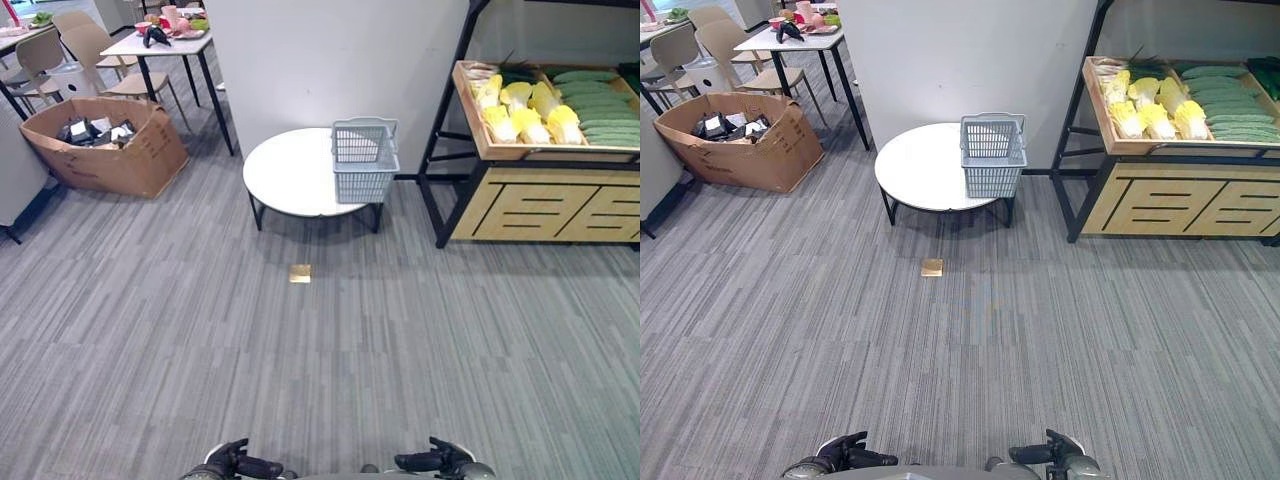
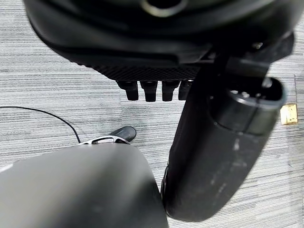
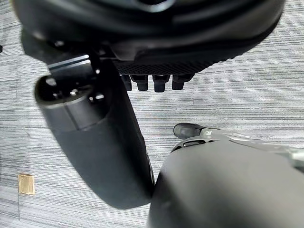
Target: Get the vegetables into the basket
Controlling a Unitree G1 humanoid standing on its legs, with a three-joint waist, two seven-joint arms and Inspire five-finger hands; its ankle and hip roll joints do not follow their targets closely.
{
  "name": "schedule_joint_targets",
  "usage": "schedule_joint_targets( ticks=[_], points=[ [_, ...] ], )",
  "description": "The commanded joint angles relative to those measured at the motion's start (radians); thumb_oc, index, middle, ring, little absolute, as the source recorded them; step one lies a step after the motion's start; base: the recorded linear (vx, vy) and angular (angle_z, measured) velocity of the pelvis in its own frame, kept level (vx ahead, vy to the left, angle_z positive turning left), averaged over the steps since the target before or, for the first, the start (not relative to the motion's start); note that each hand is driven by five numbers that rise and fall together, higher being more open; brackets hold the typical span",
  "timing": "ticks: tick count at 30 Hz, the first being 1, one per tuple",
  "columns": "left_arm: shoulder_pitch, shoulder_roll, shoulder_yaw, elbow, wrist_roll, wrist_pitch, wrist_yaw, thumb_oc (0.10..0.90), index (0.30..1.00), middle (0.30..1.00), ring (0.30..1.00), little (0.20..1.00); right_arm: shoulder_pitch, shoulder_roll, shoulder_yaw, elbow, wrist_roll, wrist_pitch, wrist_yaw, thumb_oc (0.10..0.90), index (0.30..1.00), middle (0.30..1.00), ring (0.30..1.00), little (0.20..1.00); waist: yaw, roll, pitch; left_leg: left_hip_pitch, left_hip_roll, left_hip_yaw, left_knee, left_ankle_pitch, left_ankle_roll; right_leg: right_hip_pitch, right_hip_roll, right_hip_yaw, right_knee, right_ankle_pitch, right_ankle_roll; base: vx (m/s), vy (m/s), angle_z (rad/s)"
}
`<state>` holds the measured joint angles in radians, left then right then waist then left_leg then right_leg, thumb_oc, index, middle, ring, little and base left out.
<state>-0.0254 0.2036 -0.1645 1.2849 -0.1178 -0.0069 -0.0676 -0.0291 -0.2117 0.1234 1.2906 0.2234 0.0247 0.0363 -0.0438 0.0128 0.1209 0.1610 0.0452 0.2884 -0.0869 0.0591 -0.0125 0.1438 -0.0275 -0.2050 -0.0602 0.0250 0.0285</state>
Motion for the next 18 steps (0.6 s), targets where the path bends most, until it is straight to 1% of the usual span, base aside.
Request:
schedule_joint_targets(
  ticks=[1,10,12,18],
  points=[
    [-0.012,-0.023,-0.058,0.081,0.051,0.008,0.011,0.9,1.0,1.0,1.0,1.0,0.004,0.008,0.041,0.089,-0.043,0.012,-0.001,0.9,1.0,1.0,1.0,1.0,0.001,-0.005,0.007,0.004,0.04,-0.064,0.0,-0.032,-0.127,0.013,-0.101,0.009,-0.027,0.018,0.151,0.0,0.0,0.0],
    [-0.011,-0.022,-0.055,0.079,0.043,0.008,0.011,0.9,1.0,1.0,1.0,1.0,0.002,0.007,0.045,0.088,-0.049,0.013,-0.001,0.9,1.0,1.0,1.0,1.0,0.005,-0.008,0.013,0.002,0.037,-0.06,0.0,-0.035,-0.121,0.008,-0.102,0.009,-0.027,0.026,0.154,0.0,0.0,0.0],
    [-0.012,-0.019,-0.05,0.078,0.037,0.007,0.01,0.9,1.0,1.0,1.0,1.0,0.0,0.007,0.049,0.086,-0.052,0.012,0.0,0.9,1.0,1.0,1.0,1.0,0.007,-0.011,0.018,-0.001,0.035,-0.062,0.0,-0.037,-0.116,-0.002,-0.099,0.018,-0.024,0.032,0.155,0.0,0.0,0.0],
    [-0.023,-0.006,-0.043,0.078,0.022,0.008,0.011,0.9,1.0,1.0,1.0,1.0,-0.012,0.009,0.053,0.08,-0.045,0.013,0.002,0.9,1.0,1.0,1.0,1.0,0.015,-0.023,0.03,-0.007,0.031,-0.067,0.0,-0.044,-0.098,-0.039,-0.101,0.043,0.033,0.02,0.149,0.01,0.052,-0.06]
  ],
)
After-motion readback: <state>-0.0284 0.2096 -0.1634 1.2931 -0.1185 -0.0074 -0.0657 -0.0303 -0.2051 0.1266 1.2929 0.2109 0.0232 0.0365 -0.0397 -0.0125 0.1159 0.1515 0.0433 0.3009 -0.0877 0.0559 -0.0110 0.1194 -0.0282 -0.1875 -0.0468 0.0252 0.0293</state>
